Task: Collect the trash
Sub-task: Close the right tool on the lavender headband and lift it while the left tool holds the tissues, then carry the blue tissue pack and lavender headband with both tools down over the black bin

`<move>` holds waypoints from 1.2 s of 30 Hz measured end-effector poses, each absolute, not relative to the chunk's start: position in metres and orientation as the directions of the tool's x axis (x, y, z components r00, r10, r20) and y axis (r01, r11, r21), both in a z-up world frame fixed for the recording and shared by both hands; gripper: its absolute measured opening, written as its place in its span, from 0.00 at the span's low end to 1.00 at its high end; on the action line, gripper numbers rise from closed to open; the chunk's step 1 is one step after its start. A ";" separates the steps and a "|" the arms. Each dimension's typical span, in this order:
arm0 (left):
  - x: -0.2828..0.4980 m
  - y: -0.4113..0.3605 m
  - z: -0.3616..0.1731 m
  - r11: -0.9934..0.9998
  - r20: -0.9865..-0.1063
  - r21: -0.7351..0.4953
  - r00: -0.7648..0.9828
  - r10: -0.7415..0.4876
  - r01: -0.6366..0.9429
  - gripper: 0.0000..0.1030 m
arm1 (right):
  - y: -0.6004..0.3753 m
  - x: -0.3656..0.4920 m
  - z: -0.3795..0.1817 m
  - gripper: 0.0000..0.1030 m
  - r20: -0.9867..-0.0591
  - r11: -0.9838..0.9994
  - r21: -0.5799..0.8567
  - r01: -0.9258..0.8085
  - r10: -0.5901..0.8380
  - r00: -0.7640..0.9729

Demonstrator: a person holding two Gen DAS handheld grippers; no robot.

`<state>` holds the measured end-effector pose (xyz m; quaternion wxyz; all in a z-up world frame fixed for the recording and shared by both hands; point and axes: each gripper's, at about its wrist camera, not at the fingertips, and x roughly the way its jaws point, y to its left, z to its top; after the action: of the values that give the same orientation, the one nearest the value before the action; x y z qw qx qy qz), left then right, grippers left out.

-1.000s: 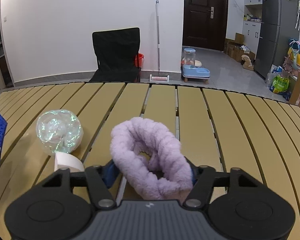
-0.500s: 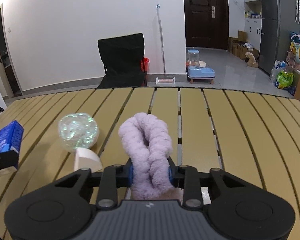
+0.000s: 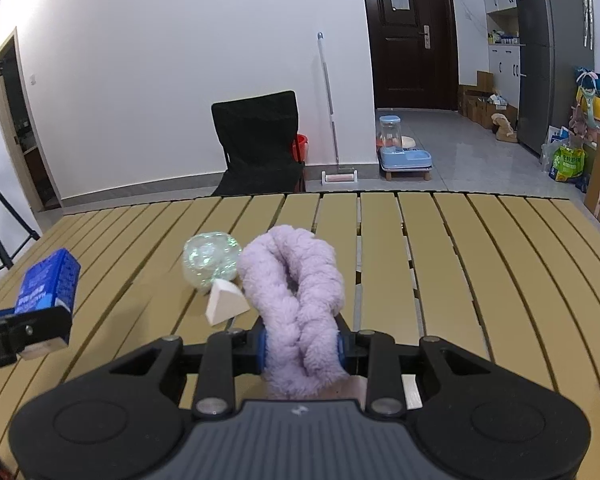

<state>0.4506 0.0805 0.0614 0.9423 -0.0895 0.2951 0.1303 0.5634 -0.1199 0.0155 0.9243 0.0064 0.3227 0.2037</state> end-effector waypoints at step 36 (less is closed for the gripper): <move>0.246 0.013 0.079 0.975 -0.567 -0.102 0.816 0.108 -0.199 0.59 | -0.170 0.307 0.045 0.28 -0.586 0.895 0.107 -0.433 0.409 0.700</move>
<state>0.2463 0.0132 0.0790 0.9498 -0.0783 0.2920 0.0808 0.3075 -0.1701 0.0445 0.9216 -0.0196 0.3131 0.2284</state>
